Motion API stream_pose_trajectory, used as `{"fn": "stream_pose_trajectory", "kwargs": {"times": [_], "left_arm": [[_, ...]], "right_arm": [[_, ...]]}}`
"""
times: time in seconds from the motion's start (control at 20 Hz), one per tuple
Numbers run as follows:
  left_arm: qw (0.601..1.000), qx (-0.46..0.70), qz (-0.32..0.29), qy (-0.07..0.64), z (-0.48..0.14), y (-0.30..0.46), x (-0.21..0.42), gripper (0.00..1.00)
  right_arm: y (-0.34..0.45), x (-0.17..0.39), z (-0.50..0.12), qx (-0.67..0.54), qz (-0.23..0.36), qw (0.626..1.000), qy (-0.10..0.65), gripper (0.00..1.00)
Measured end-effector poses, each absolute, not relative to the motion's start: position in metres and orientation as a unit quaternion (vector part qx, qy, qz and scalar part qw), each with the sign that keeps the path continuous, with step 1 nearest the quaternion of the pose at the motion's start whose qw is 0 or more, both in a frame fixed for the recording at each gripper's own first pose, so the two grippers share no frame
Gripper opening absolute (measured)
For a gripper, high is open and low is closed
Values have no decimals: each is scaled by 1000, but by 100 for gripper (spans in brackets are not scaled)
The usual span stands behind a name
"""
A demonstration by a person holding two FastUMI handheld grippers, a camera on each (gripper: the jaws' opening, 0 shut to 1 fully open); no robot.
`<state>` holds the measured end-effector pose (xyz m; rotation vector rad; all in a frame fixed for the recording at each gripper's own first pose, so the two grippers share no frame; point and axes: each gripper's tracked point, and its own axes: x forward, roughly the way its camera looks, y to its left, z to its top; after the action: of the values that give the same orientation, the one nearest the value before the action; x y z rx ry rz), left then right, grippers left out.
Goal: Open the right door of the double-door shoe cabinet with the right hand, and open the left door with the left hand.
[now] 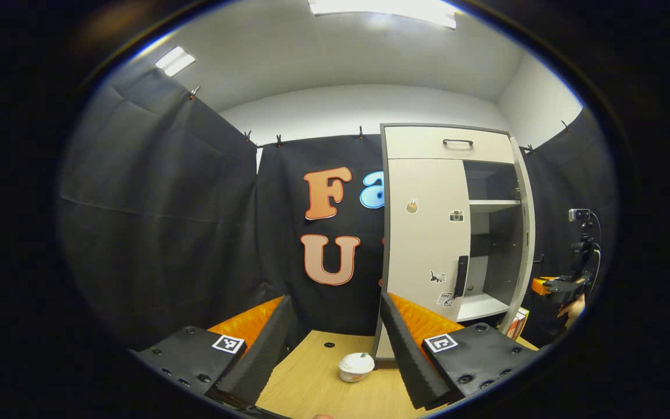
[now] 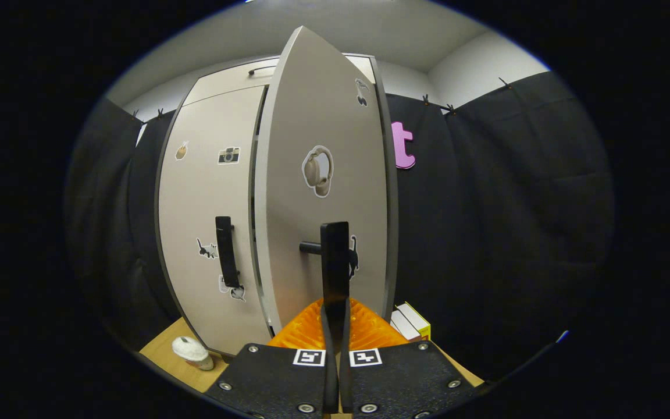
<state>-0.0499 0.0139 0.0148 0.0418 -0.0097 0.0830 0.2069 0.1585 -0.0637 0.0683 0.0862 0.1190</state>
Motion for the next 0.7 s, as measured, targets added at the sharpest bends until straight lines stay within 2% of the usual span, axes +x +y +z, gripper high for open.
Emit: {"fn": "stream_pose_trajectory", "kwargs": {"times": [0.7], "left_arm": [[999, 24, 28, 10, 5, -56, -42, 96]], "right_arm": [[132, 200, -66, 22, 74, 995, 58, 0]]}}
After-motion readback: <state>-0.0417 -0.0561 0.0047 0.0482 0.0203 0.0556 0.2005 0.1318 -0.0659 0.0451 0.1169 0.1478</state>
